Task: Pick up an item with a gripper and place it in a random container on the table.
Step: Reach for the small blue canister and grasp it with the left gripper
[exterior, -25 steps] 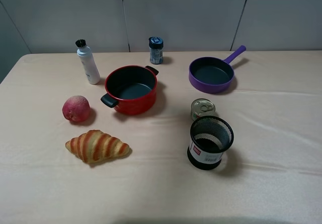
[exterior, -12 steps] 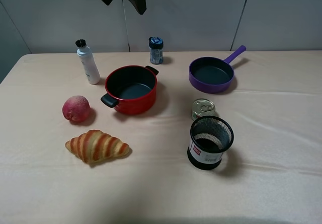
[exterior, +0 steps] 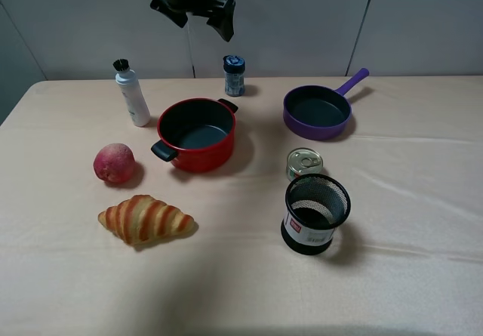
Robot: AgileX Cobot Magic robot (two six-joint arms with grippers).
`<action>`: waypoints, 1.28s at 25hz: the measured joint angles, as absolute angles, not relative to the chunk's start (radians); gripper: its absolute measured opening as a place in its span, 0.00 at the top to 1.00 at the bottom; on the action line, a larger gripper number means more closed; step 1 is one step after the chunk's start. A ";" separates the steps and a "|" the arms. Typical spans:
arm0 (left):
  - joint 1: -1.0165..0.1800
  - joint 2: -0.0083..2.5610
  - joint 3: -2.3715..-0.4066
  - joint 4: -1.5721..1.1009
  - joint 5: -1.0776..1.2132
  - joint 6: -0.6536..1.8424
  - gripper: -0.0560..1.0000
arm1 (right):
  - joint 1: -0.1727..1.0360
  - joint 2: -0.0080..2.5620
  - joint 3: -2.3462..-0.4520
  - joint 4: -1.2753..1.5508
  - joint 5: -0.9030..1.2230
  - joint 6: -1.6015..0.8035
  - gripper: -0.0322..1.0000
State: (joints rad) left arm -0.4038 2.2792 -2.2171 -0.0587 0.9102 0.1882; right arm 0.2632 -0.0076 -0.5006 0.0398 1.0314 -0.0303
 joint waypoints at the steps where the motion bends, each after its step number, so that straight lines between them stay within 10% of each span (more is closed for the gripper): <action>1: -0.405 2.285 -2.217 -0.059 0.897 0.188 0.01 | 0.263 -0.008 -0.501 0.040 1.031 -0.030 0.30; 32: -0.472 2.539 -2.224 -0.018 0.483 0.190 0.01 | 0.263 -0.008 -0.501 0.040 1.031 -0.030 0.30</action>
State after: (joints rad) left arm -0.4716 2.5395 -2.2239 -0.0184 0.4832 0.1904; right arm 0.2632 -0.0076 -0.5006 0.0398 1.0314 -0.0303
